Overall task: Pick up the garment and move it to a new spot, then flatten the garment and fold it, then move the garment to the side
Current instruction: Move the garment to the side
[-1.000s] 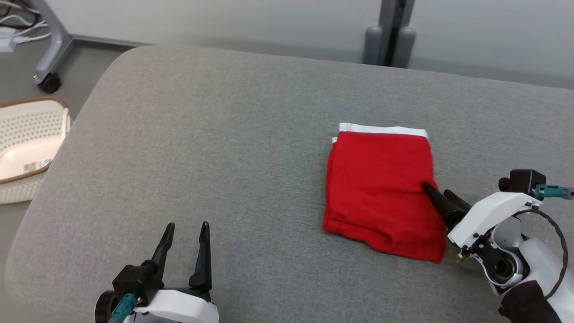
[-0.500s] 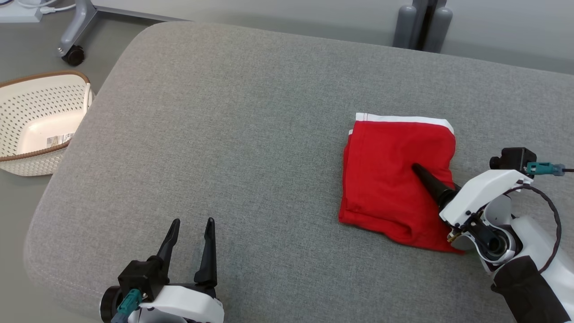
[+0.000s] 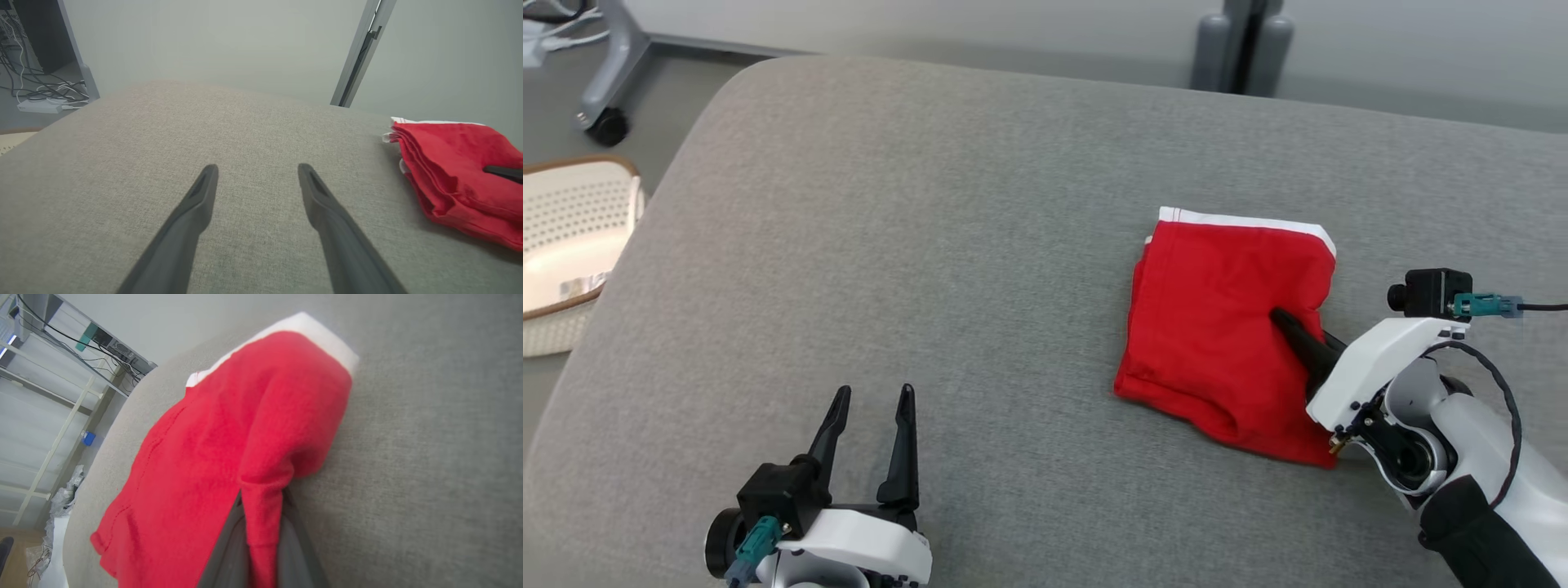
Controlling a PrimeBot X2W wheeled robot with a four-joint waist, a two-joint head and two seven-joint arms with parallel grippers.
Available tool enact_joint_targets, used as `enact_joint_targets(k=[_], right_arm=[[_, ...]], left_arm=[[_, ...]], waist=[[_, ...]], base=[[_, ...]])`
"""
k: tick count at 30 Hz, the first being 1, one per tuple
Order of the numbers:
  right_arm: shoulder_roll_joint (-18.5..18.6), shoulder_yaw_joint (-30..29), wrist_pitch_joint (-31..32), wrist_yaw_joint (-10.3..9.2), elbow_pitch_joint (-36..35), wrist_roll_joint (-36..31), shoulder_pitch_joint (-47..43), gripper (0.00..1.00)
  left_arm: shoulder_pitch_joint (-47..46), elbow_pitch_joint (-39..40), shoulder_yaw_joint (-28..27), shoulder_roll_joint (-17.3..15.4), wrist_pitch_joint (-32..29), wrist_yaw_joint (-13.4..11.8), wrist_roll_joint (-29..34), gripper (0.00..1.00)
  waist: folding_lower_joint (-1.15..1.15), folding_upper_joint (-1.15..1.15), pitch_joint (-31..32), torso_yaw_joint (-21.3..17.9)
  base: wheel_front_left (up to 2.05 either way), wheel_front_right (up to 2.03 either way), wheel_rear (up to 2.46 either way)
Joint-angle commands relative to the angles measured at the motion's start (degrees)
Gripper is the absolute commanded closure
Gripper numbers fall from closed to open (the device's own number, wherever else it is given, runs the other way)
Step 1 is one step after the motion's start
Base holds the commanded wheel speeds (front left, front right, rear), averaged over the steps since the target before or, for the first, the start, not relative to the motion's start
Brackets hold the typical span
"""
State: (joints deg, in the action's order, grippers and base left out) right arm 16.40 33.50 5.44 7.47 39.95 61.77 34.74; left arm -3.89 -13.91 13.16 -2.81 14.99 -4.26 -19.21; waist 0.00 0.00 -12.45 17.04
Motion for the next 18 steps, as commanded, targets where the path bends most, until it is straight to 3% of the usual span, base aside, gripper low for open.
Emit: enact_joint_targets(k=[1,10,18], right_arm=[[0.8,0.3,-0.5,0.05,-0.2,-0.5,0.6,1.0],[9.2,6.5,1.1,0.05,-6.6,-1.9,4.2,1.0],[18.5,3.8,3.1,0.04,-12.2,-1.0,7.4,1.0]], left_arm=[[-0.8,0.1,-0.1,-0.2,0.2,0.0,-0.1,0.0],[-2.6,0.7,0.0,-0.2,0.2,-0.3,-1.7,0.0],[-6.3,0.6,-1.8,-0.2,0.2,0.2,-2.3,0.0]], waist=[[0.0,0.0,0.9,-1.6],[0.0,0.0,1.3,-11.0],[0.0,0.0,-2.6,-18.4]], base=[[0.0,0.0,0.0],[0.0,0.0,0.0],[0.0,0.0,0.0]])
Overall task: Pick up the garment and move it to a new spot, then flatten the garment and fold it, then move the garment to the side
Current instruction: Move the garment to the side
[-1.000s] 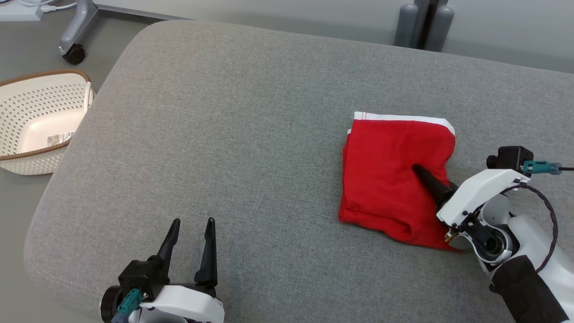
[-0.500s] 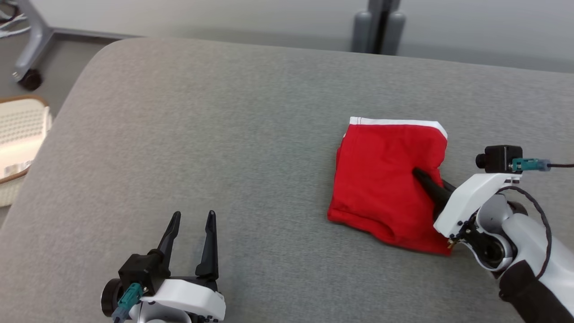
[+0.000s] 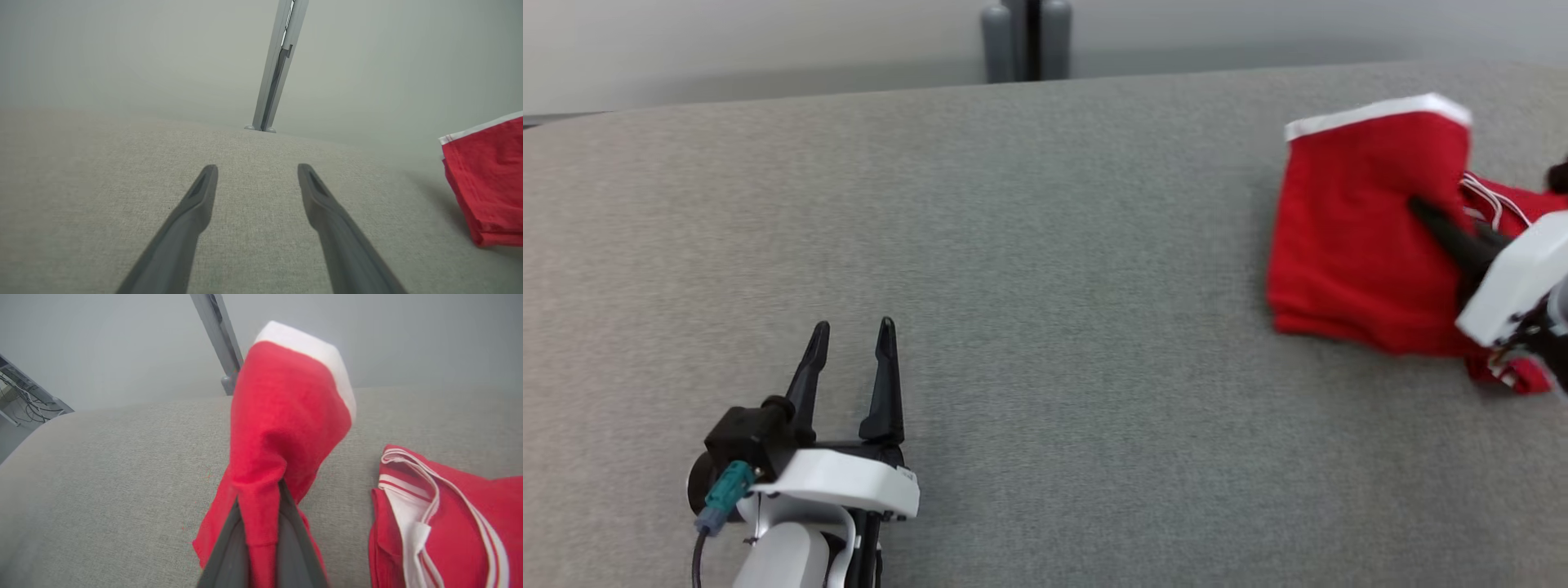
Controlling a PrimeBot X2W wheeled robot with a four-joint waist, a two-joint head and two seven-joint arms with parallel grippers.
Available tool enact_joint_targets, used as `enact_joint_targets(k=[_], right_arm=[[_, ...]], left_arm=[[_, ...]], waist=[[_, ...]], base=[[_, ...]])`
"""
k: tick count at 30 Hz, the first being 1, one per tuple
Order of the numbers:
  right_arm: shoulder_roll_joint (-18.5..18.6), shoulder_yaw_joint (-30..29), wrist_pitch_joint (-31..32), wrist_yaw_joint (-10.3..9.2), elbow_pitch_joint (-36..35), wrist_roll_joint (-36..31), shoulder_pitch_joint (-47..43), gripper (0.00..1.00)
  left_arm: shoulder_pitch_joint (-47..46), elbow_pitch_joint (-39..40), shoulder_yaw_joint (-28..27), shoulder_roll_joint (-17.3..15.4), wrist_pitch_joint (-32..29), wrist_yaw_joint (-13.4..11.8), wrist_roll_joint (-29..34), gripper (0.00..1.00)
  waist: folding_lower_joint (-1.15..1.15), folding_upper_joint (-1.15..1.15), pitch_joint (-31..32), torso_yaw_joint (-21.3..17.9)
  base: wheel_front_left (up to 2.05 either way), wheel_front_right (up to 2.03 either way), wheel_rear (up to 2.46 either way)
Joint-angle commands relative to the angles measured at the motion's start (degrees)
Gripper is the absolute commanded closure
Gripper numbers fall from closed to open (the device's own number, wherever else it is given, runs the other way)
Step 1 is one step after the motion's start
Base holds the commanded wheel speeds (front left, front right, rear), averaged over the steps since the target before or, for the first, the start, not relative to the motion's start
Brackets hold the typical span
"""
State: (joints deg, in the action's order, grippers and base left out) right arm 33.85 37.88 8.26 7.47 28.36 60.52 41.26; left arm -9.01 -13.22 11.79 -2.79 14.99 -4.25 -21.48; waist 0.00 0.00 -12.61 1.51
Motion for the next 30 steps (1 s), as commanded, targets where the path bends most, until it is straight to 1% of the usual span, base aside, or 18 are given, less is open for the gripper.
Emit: enact_joint_targets(k=[1,5,10,11,13,14,18,21,30], right_arm=[[2.1,-1.4,0.4,0.05,-1.1,0.6,1.0,1.0],[6.9,-5.0,0.8,0.05,-2.8,0.9,1.1,1.0],[12.0,-9.9,1.1,0.04,-2.8,0.6,-0.9,1.0],[12.8,-10.8,1.1,0.04,-2.4,0.4,-1.2,1.0],[14.1,-12.7,1.1,0.04,-1.8,0.1,-2.2,1.0],[14.7,-13.7,1.1,0.04,-1.3,0.2,-2.7,1.0],[17.6,-16.5,0.9,0.03,1.7,-4.3,-4.7,1.0],[17.8,-18.8,0.7,0.01,3.8,-8.5,-5.2,1.0],[15.2,-24.2,3.0,0.03,8.1,-21.5,-6.8,1.0]], left_arm=[[-1.8,-0.1,-0.6,-0.3,0.2,0.4,0.2,0.0],[-3.9,-0.4,-0.7,-0.3,0.2,1.1,0.7,0.0],[-5.7,-0.8,-0.4,-0.3,0.2,1.6,1.3,0.0],[-6.0,-1.0,-0.5,-0.3,0.2,1.7,0.8,0.0],[-6.2,-1.6,-0.9,-0.3,0.2,2.1,-2.6,0.0],[-6.7,-1.7,-0.9,-0.3,0.2,2.2,-2.4,0.0],[-7.6,-1.8,-0.8,-0.2,0.2,2.5,-0.6,0.0],[-8.2,-1.7,-0.8,-0.3,0.2,2.7,-0.3,0.0],[-9.3,-2.5,-0.3,-0.4,0.0,3.1,-0.6,0.0]], waist=[[0.0,0.0,-3.1,-3.5],[0.0,0.0,-5.9,-4.8],[0.0,0.0,-9.1,-4.9],[0.0,0.0,-9.7,-4.8],[0.0,0.0,-10.7,-4.3],[0.0,0.0,-11.2,-4.0],[0.0,0.0,-13.4,-2.8],[0.0,0.0,-15.1,-2.2],[0.0,0.0,-18.5,0.2]], base=[[0.0,0.0,0.0],[0.0,0.0,0.0],[0.0,0.0,0.0],[0.0,0.0,0.0],[0.0,0.0,0.0],[0.0,0.0,0.0],[0.0,0.0,0.0],[0.0,0.0,0.0],[0.0,0.0,0.0]])
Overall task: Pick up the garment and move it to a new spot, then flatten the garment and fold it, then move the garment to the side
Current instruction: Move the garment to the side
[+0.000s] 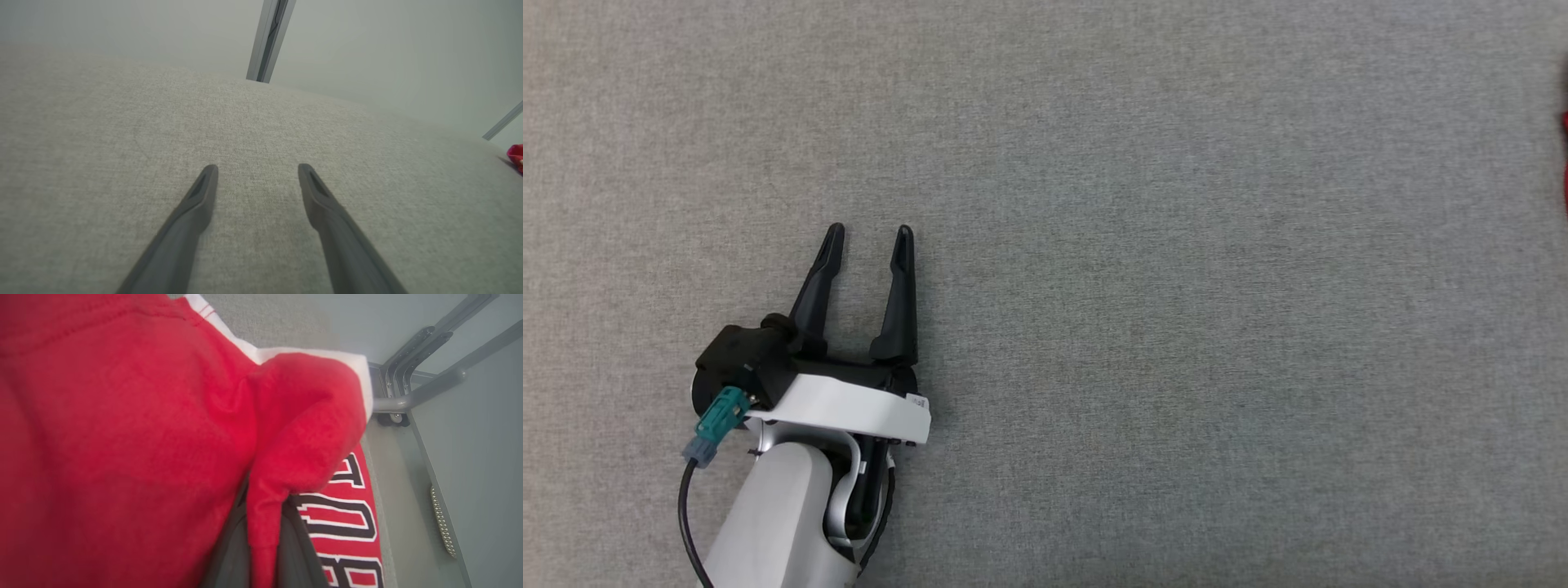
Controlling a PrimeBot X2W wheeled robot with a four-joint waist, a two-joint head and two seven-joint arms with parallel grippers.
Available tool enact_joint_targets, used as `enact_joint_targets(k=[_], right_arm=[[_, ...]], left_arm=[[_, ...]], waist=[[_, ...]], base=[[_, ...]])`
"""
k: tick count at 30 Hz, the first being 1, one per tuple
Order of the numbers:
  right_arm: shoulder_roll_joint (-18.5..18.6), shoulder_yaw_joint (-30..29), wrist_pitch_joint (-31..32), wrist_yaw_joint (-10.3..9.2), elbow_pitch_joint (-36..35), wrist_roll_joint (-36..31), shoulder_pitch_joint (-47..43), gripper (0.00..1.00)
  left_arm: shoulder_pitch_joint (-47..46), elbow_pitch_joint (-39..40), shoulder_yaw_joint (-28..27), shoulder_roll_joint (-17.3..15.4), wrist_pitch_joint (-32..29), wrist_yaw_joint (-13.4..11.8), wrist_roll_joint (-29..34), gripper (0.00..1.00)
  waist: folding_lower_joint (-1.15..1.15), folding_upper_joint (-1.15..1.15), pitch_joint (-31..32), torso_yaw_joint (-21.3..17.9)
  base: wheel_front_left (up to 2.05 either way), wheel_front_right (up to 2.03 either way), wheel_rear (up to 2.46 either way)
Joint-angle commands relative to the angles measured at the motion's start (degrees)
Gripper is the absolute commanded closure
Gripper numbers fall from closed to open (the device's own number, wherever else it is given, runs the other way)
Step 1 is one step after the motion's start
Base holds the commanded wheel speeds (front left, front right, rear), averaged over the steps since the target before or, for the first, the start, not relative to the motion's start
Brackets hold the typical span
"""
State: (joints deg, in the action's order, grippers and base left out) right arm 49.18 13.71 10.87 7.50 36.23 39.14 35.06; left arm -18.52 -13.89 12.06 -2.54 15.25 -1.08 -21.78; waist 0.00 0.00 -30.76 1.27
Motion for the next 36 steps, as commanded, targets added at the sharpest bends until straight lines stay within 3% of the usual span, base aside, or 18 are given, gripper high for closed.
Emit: enact_joint_targets(k=[1,4,6,16,24,30,36], right_arm=[[-0.5,-0.7,0.4,-0.01,0.5,-1.1,-0.7,1.0],[-1.8,-2.7,1.7,-0.01,1.2,-3.4,-1.7,1.0],[-2.4,-4.0,2.4,-0.01,1.6,-5.0,-1.9,0.0],[-4.2,-10.3,6.6,-0.01,-0.2,-12.8,-1.5,0.0],[-4.2,-13.2,11.8,-0.01,-5.9,-20.5,-0.4,0.0],[-7.1,-12.7,10.4,-0.01,-12.8,-21.3,0.9,0.0],[-13.9,-9.3,3.9,-0.01,-18.6,-18.3,0.8,0.0]], left_arm=[[0.3,-1.9,-0.6,-0.7,-0.3,-0.1,-0.4,0.0],[0.4,-2.3,-0.7,-0.8,-0.3,0.0,-0.5,0.0],[0.5,-2.4,-0.7,-0.8,-0.3,0.0,-0.6,0.0],[1.1,-2.2,-1.0,-0.5,-0.2,-0.4,-1.1,0.0],[2.8,-2.0,-1.3,-0.5,-0.1,-0.8,-1.9,0.0],[4.5,-1.6,-2.4,-0.5,-0.1,-1.0,-2.0,0.0],[7.6,-0.5,-4.3,-0.5,-0.1,-1.5,-1.3,0.0]], waist=[[0.0,0.0,-0.4,0.5],[0.0,0.0,-0.5,0.8],[0.0,0.0,-0.3,0.9],[0.0,0.0,3.0,0.3],[0.0,0.0,8.1,-0.3],[0.0,0.0,12.1,-0.8],[0.0,0.0,18.0,-1.7]], base=[[0.0,0.0,0.0],[0.0,0.0,0.0],[0.0,0.0,0.0],[0.0,0.0,0.0],[0.0,0.0,0.0],[0.0,0.0,0.0],[0.0,0.0,0.0]])
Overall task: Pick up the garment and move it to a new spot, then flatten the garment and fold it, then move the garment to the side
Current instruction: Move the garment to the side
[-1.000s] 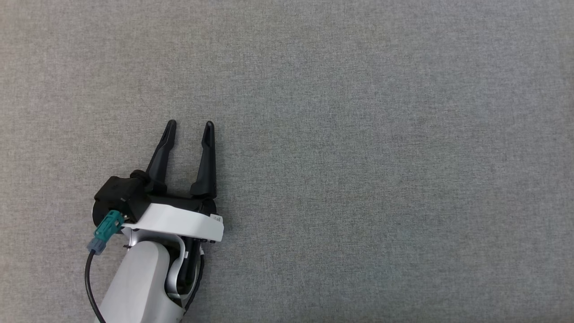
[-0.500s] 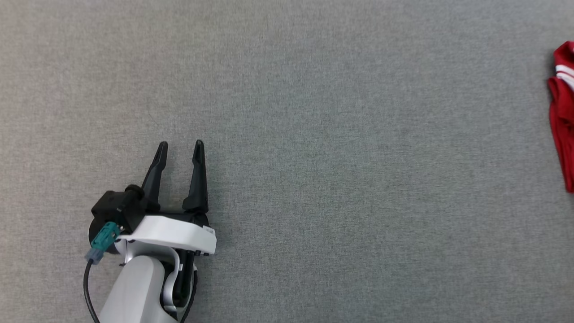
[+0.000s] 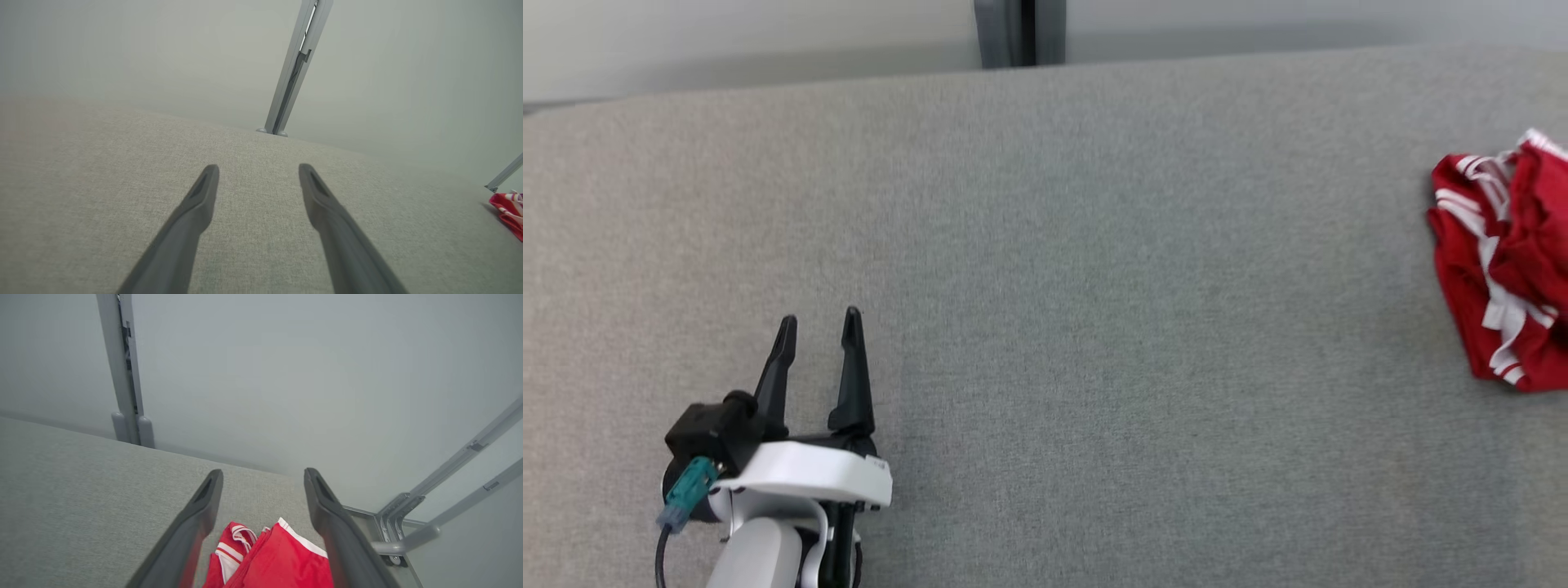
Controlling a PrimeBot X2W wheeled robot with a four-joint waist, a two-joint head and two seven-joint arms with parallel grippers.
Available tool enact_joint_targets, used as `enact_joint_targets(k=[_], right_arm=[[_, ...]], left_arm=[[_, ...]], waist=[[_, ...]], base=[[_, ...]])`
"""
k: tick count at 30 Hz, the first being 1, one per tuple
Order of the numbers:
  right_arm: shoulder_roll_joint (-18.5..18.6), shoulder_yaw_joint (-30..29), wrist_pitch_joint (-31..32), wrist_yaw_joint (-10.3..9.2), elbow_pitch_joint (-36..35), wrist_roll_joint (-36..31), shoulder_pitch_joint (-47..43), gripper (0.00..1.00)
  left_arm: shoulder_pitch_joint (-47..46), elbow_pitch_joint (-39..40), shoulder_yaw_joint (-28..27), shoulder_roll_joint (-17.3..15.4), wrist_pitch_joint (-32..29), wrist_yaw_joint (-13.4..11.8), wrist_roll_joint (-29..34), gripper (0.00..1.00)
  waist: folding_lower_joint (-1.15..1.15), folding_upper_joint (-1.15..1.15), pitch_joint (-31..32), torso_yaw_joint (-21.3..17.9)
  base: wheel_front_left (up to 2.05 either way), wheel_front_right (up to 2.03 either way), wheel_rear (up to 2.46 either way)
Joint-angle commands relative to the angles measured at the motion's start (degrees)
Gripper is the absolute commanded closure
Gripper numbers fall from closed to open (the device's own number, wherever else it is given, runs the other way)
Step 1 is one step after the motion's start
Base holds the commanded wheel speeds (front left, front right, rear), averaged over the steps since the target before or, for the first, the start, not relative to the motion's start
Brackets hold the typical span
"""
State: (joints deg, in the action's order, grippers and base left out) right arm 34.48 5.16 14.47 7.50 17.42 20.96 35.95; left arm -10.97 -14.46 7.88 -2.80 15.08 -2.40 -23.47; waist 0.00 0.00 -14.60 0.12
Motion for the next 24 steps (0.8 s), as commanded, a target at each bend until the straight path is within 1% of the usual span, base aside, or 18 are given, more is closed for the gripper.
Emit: enact_joint_targets(k=[1,4,9,14,17,22,24], right_arm=[[0.2,0.4,-0.9,-0.01,-0.4,0.3,-0.6,0.0],[-2.7,3.1,-5.2,-0.01,-1.4,1.6,-1.9,0.0],[-7.4,5.9,-12.8,-0.01,-2.2,3.1,-4.0,0.0],[-12.4,7.0,-19.9,-0.01,-2.8,2.2,-7.6,0.0],[-16.2,6.3,-23.8,-0.01,-2.3,1.8,-10.3,0.0],[-21.8,6.5,-27.5,0.0,-0.9,0.2,-15.1,0.0],[-23.4,6.9,-28.4,0.0,-0.4,-1.3,-17.0,0.0]], left_arm=[[0.7,0.3,-0.4,-0.2,0.0,-0.3,0.4,0.0],[2.6,0.8,-1.3,-0.3,0.0,-0.5,0.7,0.0],[5.8,2.0,-2.2,-0.2,0.0,-0.7,0.7,0.0],[8.6,3.2,-2.6,-0.2,0.0,-0.9,0.4,0.0],[10.4,4.0,-2.9,-0.2,0.0,-1.2,-0.2,0.0],[12.6,4.9,-3.0,-0.2,0.0,-1.4,-0.2,0.0],[13.2,5.2,-3.2,-0.2,0.0,-1.6,-0.3,0.0]], waist=[[0.0,0.0,2.8,-0.7],[0.0,0.0,5.7,-1.2],[0.0,0.0,9.7,-1.8],[0.0,0.0,12.4,-1.6],[0.0,0.0,13.7,-1.6],[0.0,0.0,14.8,-1.2],[0.0,0.0,15.1,-1.0]], base=[[0.0,0.0,0.0],[0.0,0.0,0.0],[0.0,0.0,0.0],[0.0,0.0,0.0],[0.0,0.0,0.0],[0.0,0.0,0.0],[0.0,0.0,0.0]])
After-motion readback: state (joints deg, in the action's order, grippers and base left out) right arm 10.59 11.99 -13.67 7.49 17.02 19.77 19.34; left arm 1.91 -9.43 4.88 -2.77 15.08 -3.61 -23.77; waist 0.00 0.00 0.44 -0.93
